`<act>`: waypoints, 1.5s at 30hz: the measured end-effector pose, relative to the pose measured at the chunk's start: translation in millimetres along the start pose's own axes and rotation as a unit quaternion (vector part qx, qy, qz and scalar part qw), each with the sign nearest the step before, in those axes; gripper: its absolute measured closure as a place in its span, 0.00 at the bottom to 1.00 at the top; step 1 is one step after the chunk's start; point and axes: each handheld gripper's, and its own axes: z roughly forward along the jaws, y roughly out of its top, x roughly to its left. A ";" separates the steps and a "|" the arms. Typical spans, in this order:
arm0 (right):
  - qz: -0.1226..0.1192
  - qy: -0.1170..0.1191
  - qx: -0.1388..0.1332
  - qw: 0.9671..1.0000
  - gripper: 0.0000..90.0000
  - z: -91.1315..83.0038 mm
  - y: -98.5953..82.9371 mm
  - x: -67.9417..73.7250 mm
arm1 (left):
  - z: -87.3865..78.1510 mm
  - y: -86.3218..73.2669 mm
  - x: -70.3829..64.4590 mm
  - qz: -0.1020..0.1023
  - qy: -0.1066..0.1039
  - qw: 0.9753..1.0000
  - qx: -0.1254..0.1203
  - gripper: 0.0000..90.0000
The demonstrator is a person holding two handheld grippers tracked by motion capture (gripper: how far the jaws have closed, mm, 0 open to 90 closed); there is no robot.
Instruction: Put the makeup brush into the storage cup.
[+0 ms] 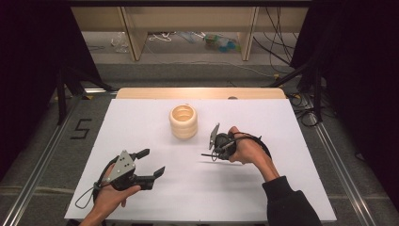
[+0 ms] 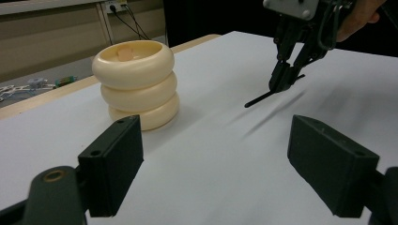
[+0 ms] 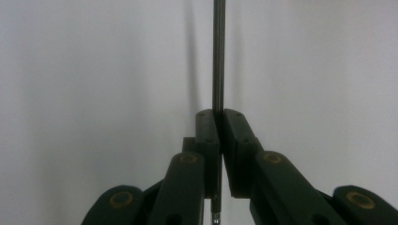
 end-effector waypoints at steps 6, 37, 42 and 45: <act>-0.018 -0.014 -0.020 1.000 0.95 -14.6 4.9 15.7 | 0.6 -0.1 -1.1 0.003 -0.004 1.000 0.004 0.20; -0.133 0.014 -0.054 0.990 0.95 -27.9 61.2 75.0 | 16.1 -1.6 -39.8 0.035 -0.090 0.993 0.072 0.23; -0.148 0.019 -0.061 0.987 0.95 -27.0 64.4 77.5 | 18.1 -2.1 -41.9 0.033 -0.093 0.992 0.082 0.26; -0.148 0.019 -0.061 0.987 0.95 -27.1 67.1 81.0 | 18.7 -2.3 -42.5 0.037 -0.098 0.991 0.085 0.31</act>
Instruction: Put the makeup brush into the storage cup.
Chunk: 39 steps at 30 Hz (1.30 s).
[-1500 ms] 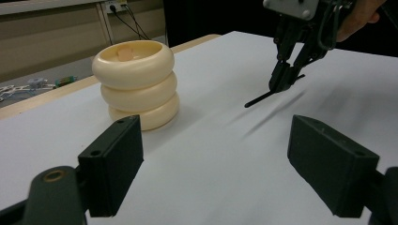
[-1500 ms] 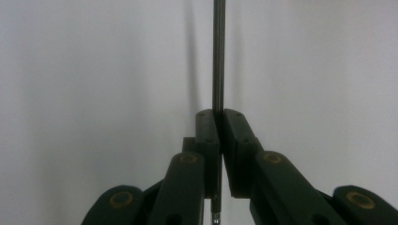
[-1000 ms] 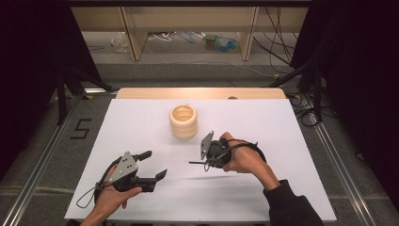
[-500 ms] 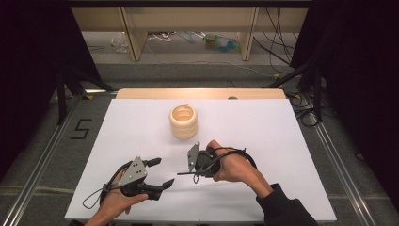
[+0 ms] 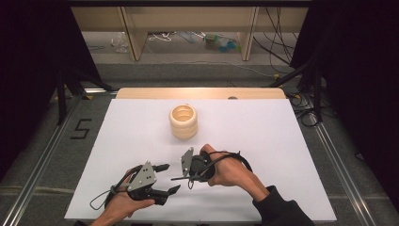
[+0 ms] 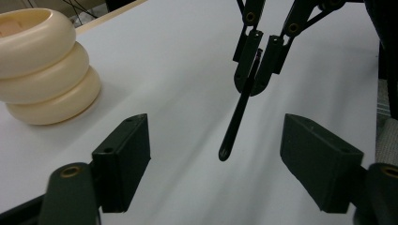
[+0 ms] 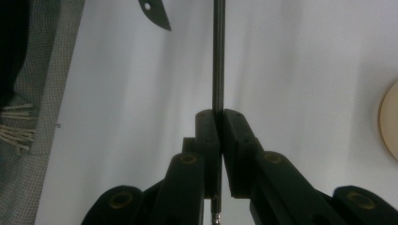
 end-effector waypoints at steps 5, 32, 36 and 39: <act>-0.012 -0.003 0.000 1.000 0.95 1.7 5.8 3.1 | 2.1 0.0 -1.7 0.005 -0.008 1.000 0.009 0.35; -0.040 -0.002 -0.008 0.999 0.95 2.8 18.8 11.3 | 3.0 -0.1 -7.5 0.039 -0.048 0.998 0.029 0.74; -0.028 -0.001 0.002 1.000 0.95 0.2 19.0 14.1 | 3.7 -0.4 -7.6 0.043 -0.054 0.997 0.033 0.76; -0.023 0.002 0.002 1.000 0.95 -0.1 19.6 15.5 | 3.7 -0.5 -8.2 0.044 -0.057 0.997 0.032 0.78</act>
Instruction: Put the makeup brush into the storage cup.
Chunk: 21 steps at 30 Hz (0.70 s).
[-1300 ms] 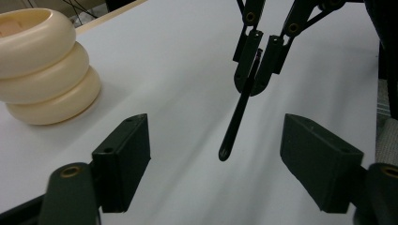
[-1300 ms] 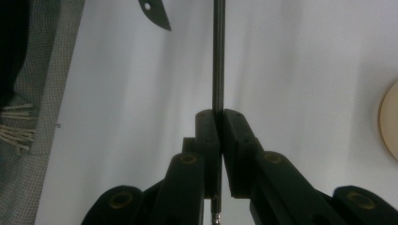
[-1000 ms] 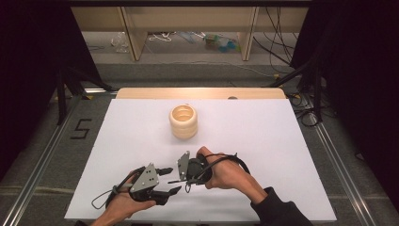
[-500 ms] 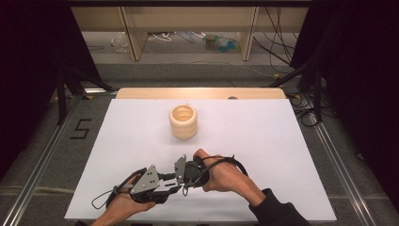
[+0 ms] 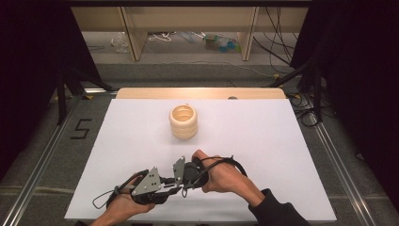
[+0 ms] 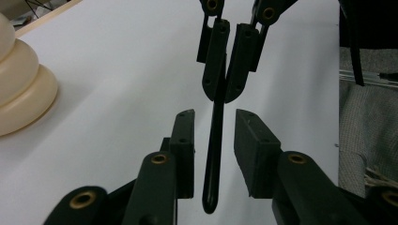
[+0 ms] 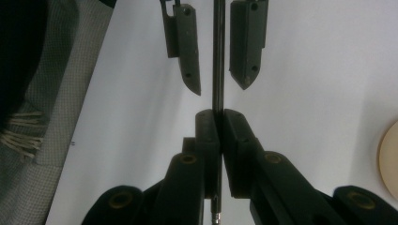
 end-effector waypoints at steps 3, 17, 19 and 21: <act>0.002 -0.003 0.003 1.000 0.95 -1.4 1.1 1.2 | -0.4 -0.3 0.7 0.002 0.000 1.000 0.000 0.78; -0.008 0.000 0.001 1.000 0.95 -0.9 2.6 2.1 | -0.7 -1.0 0.7 0.012 -0.011 1.000 0.005 0.88; -0.011 0.000 0.002 1.000 0.95 -1.0 3.1 2.4 | -0.7 -1.1 0.5 0.009 -0.013 1.000 0.001 0.89; -0.011 0.001 0.003 1.000 0.95 -0.9 3.1 2.7 | -0.6 -1.4 0.6 0.008 -0.013 1.000 0.001 0.90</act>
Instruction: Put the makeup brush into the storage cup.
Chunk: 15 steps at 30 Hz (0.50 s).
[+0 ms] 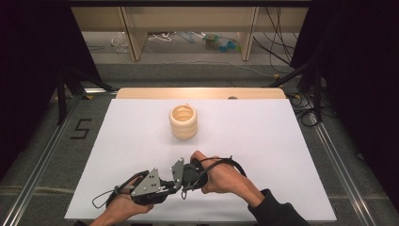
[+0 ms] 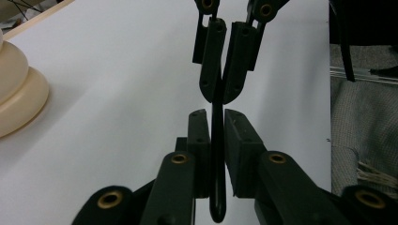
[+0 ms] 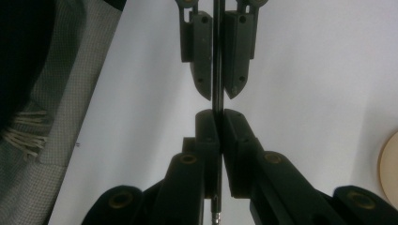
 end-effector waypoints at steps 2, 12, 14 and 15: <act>-0.001 0.005 -0.003 1.000 0.95 0.7 -0.1 -0.3 | 0.6 -0.4 -0.2 0.000 -0.001 1.000 -0.002 0.91; -0.013 0.005 -0.003 1.000 0.95 1.0 0.1 0.1 | -0.6 -0.8 -0.1 0.007 -0.011 1.000 0.002 0.94; -0.013 0.009 -0.007 1.000 0.95 1.7 -0.3 -0.4 | -0.6 -1.1 -0.4 0.007 -0.011 1.000 0.000 0.94; -0.011 0.005 -0.005 1.000 0.94 1.1 -0.3 -0.1 | -0.7 -1.0 -0.4 0.005 -0.010 1.000 -0.001 0.94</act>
